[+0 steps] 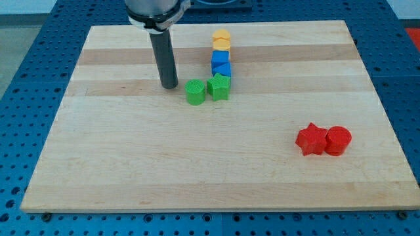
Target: Push the green circle closer to the green star
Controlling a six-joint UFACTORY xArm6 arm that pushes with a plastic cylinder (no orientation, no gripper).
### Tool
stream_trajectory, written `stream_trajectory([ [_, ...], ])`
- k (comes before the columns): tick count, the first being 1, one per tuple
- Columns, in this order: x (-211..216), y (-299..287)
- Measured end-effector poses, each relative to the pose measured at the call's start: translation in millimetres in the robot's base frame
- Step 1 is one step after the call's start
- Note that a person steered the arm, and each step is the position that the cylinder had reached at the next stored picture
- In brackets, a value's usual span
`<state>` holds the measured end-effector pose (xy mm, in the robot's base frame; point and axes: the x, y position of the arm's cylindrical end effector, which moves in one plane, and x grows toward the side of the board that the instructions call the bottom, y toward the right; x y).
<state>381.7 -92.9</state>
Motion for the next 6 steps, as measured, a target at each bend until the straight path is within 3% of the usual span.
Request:
stream_trajectory([
  [6,15,30],
])
